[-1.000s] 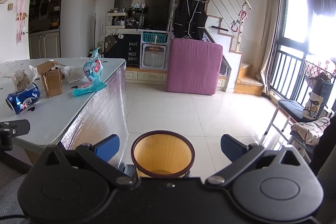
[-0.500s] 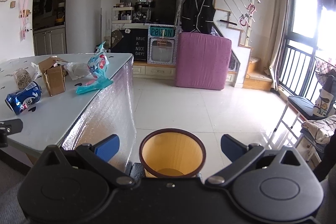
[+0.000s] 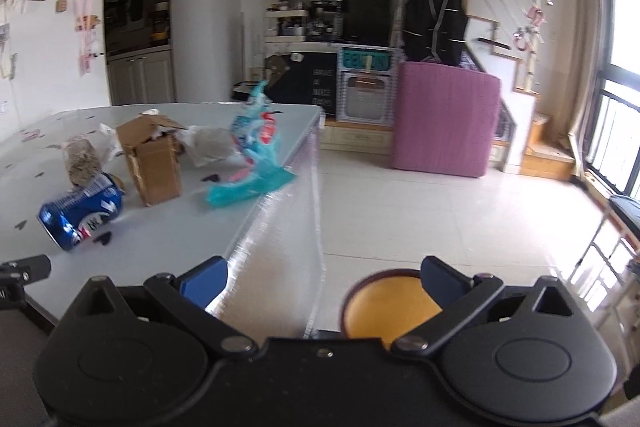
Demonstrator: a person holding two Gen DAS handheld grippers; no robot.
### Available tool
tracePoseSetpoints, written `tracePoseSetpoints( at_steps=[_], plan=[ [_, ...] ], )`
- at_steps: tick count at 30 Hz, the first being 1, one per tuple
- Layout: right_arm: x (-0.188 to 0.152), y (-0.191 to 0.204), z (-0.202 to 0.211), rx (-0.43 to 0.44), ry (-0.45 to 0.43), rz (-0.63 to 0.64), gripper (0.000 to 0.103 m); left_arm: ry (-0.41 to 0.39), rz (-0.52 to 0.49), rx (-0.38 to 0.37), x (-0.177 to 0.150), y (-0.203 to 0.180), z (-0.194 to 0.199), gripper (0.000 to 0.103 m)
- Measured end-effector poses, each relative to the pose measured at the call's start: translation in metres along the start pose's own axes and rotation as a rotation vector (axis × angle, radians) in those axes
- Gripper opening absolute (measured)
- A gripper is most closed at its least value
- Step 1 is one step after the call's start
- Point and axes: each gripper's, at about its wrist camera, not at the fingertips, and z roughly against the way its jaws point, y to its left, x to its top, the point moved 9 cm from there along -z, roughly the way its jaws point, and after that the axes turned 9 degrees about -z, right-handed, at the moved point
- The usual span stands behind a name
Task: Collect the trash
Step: 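Move the left tool to the clear plastic bottle and close on it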
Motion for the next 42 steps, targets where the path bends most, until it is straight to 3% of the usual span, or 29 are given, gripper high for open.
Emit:
tracePoseSetpoints(
  at_steps=[10,15,20,24,28,35,39,42],
  plan=[
    [0.032,0.061,-0.047,0.096,-0.021,0.035,0.103,-0.036,0.131,-0.107,0.036,0.068,-0.042,0.103],
    [0.049,0.092,-0.073,0.158,-0.016,0.037,0.103,-0.038,0.147,-0.062,0.071,0.105,-0.072,0.103],
    [0.062,0.122,-0.096,0.194,-0.031,0.056,0.103,-0.011,0.238,-0.066,0.103,0.137,-0.113,0.103],
    [0.067,0.134,-0.113,0.213,-0.019,0.07,0.103,0.019,0.275,-0.021,0.124,0.158,-0.148,0.103],
    [0.069,0.14,-0.126,0.23,0.007,0.081,0.103,0.091,0.353,0.0,0.139,0.181,-0.188,0.103],
    [0.068,0.153,-0.147,0.288,0.071,0.061,0.103,0.277,0.593,-0.083,0.135,0.195,-0.243,0.103],
    [0.068,0.164,-0.161,0.356,0.103,0.094,0.103,0.334,0.58,-0.049,0.133,0.189,-0.257,0.103],
    [0.067,0.173,-0.169,0.41,0.117,0.136,0.097,0.369,0.56,0.003,0.13,0.189,-0.269,0.103]
  ],
)
